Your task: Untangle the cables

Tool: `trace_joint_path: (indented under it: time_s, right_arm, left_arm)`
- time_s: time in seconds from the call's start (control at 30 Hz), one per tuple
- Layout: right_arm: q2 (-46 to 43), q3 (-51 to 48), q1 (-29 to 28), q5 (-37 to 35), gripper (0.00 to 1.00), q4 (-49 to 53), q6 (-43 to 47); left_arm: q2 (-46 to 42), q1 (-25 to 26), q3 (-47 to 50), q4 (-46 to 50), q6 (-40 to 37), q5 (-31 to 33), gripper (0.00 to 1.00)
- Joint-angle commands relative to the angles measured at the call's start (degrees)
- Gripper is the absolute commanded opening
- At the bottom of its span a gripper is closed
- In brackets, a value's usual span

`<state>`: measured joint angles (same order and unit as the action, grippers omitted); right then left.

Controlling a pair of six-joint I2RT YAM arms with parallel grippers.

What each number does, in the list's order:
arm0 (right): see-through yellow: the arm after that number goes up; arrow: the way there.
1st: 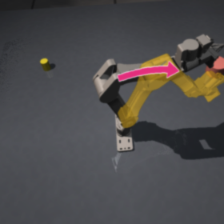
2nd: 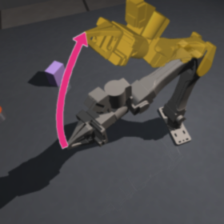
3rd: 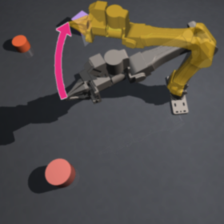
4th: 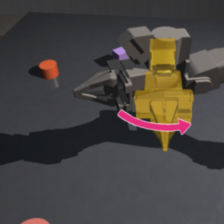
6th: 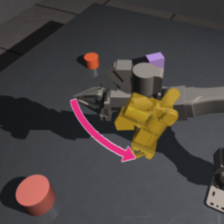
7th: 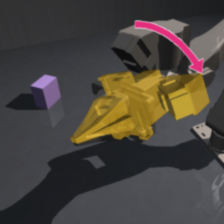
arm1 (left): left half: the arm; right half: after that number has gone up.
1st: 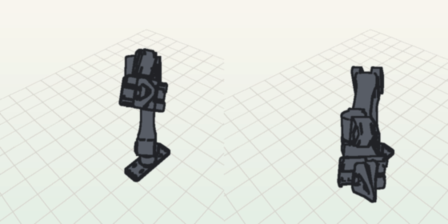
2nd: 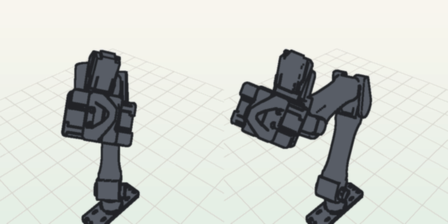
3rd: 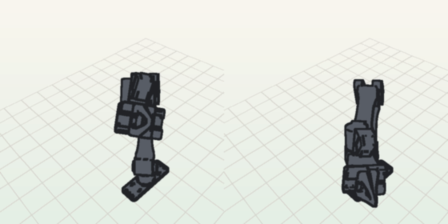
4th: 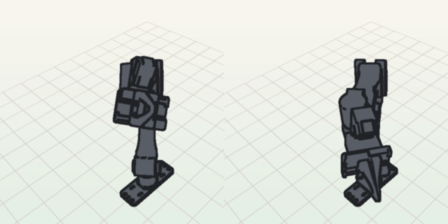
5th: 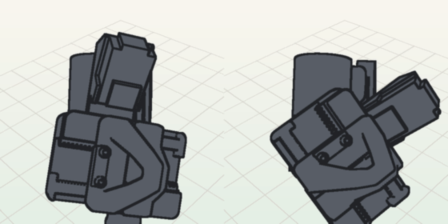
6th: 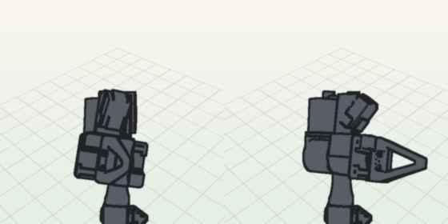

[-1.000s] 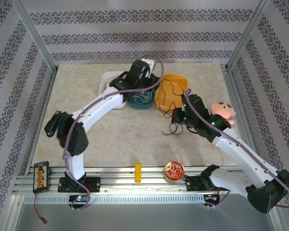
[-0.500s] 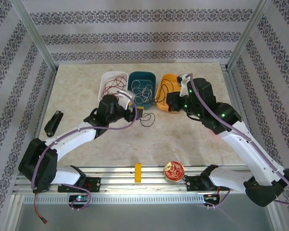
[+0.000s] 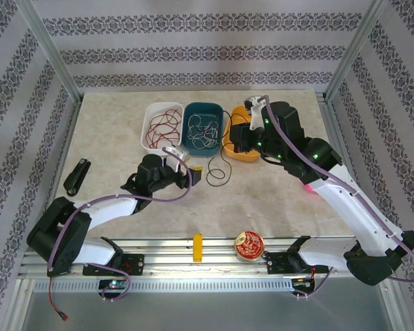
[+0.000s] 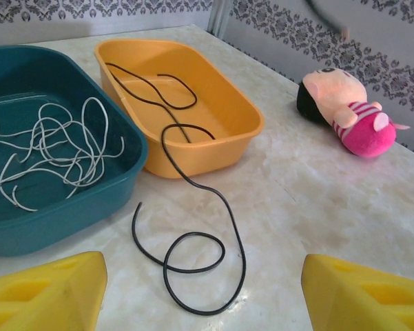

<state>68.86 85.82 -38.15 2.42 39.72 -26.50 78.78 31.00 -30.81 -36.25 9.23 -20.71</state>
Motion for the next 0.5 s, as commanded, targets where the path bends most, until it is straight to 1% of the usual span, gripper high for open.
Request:
trace_joint_path:
  time_s: [0.0, 0.07, 0.17, 0.3, 0.47]
  right_arm:
    - [-1.4, 1.8, -1.0, -1.8, 0.0, 0.8, 1.7]
    - [-2.1, 2.0, -1.1, -4.1, 0.0, 1.8, 2.0]
    - [-3.0, 1.9, -0.9, -10.0, 0.0, 4.0, 2.0]
    - [-3.3, 1.1, 1.9, -15.4, 0.0, 5.8, 1.9]
    - [-0.5, -0.9, 9.4, -13.8, 0.0, 5.1, 1.9]
  left_arm:
    - [3.4, -0.2, -0.3, -6.3, 2.7, 0.0, 0.74]
    - [5.1, -0.1, -1.1, -6.6, 2.9, -1.3, 0.74]
    - [7.0, 0.2, -1.3, -8.0, 2.9, -1.7, 0.74]
    - [10.4, 1.7, -3.5, -4.7, -0.4, -0.8, 0.74]
    - [16.7, 5.1, -9.2, 2.8, -5.5, 1.7, 0.69]
